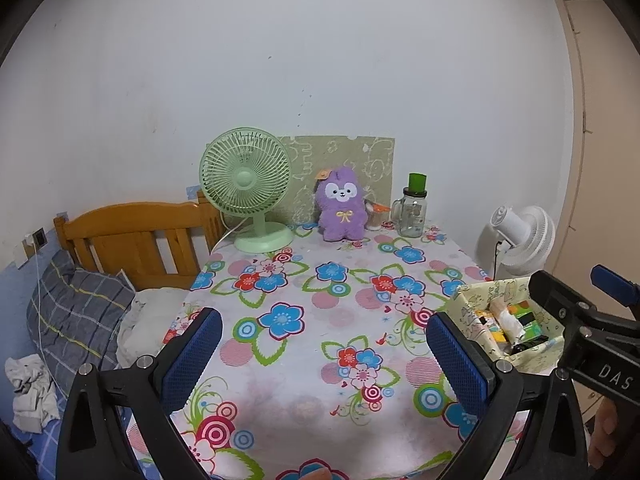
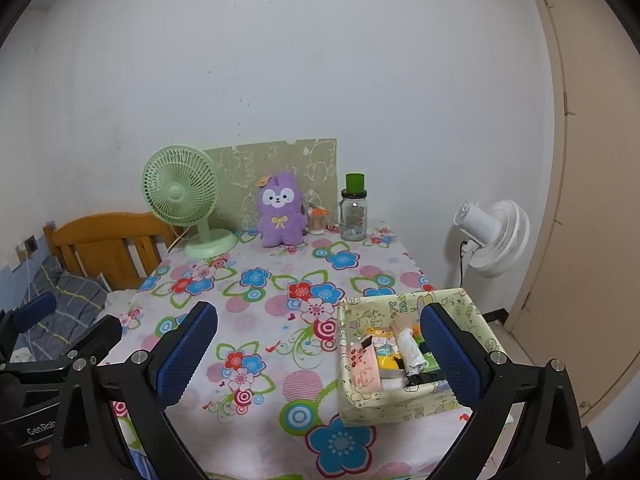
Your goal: Organize soft objects
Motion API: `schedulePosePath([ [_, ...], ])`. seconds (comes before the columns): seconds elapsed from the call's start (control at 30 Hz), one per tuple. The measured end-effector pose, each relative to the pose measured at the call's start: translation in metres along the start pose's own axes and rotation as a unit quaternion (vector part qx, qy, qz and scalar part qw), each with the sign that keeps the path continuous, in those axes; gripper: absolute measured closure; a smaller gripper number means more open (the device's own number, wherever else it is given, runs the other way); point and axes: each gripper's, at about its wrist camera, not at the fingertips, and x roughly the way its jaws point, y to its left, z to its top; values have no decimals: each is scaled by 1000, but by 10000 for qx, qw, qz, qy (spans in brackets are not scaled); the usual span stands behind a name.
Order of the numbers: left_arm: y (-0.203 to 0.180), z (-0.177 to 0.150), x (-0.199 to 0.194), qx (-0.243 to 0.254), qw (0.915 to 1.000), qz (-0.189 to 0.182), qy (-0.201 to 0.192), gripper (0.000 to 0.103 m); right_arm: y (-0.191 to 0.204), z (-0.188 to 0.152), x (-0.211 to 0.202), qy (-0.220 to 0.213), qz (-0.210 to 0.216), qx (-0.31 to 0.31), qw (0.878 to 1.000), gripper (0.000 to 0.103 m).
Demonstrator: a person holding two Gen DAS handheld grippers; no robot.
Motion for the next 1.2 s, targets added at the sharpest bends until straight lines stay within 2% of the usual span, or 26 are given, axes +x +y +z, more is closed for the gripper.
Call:
schedulePosePath([
  [1.2,-10,0,-6,22,10000,-97,-4,0,-8,-3,-6,-17,-15,136,9999,0],
])
